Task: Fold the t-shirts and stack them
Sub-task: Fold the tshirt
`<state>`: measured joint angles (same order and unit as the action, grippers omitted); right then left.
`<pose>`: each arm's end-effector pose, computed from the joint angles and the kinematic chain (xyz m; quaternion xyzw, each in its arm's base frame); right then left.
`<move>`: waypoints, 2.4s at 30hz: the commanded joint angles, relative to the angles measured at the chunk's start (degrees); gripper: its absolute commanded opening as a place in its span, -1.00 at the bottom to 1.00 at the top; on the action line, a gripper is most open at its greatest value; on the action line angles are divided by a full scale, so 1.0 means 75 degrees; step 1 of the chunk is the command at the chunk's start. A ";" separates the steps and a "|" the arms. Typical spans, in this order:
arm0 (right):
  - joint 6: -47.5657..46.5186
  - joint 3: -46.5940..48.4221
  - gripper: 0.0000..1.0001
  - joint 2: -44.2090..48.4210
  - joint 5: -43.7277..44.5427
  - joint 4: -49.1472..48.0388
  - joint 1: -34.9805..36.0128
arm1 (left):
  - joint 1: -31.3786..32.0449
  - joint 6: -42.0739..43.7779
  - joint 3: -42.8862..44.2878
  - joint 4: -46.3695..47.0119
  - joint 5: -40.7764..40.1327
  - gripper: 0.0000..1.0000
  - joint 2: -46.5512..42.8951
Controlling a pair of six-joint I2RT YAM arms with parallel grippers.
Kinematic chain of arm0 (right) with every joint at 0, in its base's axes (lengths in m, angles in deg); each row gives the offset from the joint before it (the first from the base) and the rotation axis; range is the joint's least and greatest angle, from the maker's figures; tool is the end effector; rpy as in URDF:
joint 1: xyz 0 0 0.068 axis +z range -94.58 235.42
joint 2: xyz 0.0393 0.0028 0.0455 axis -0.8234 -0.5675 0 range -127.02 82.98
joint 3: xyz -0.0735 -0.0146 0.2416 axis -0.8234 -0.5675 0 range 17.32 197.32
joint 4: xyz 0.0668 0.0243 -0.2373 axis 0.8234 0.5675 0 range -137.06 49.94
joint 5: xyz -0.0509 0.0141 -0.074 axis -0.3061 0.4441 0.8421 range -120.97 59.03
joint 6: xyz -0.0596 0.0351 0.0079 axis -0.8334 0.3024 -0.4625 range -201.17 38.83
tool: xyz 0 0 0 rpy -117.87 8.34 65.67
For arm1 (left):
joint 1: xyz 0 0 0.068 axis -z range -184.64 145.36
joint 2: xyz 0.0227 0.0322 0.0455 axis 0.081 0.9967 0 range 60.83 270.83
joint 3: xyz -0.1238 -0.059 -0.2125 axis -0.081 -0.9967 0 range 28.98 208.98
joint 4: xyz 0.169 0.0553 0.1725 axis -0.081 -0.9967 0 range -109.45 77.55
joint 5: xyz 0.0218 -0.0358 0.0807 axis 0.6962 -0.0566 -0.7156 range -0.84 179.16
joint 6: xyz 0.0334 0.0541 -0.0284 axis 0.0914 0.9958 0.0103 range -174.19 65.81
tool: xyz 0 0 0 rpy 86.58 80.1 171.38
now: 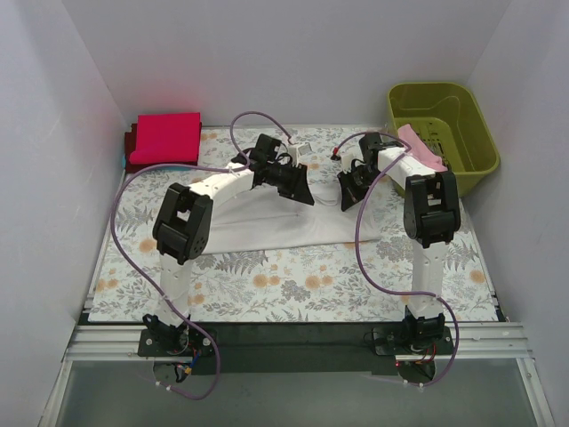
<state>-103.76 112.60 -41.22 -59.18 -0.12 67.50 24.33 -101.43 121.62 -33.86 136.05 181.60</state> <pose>0.4029 0.1136 0.1358 -0.3153 0.9098 0.2299 0.1410 0.3728 -0.2537 0.1812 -0.0008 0.8717 -0.4897 0.0193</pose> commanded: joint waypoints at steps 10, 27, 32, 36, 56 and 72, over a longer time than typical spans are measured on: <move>-0.0164 -0.0482 -0.97 0.0306 0.0362 -0.0036 0.0007 | -0.0605 -0.0545 0.0936 0.0195 -0.0698 -0.47 0.1205; -0.0843 -0.0539 -0.96 0.2098 0.0103 0.0596 -0.0028 | -0.1213 0.1349 0.1148 -0.1338 -0.1259 -0.35 -0.0141; -0.1358 -0.1780 -0.97 0.2743 0.0924 0.0843 0.0487 | -0.1612 0.2746 0.0598 -0.2628 -0.2126 -0.36 -0.0434; -0.1289 -0.1982 -0.97 0.2511 0.1707 0.0843 0.0978 | -0.1882 0.3649 0.0036 -0.3109 -0.2747 -0.39 -0.0668; -0.1815 0.3948 -0.97 -0.2479 0.4358 -0.0128 0.1238 | -0.2493 0.4672 -0.3902 -0.3390 -0.3383 -0.50 -0.2953; -0.1278 0.1301 -0.46 0.0981 0.3541 -0.3364 0.1155 | -0.0934 0.3744 -0.2943 -0.3380 -0.2174 -0.42 -0.3813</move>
<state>-116.48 125.28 -44.45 -28.36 -20.84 76.63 15.32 -74.35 96.44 -61.68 119.03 149.69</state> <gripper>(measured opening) 0.238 0.287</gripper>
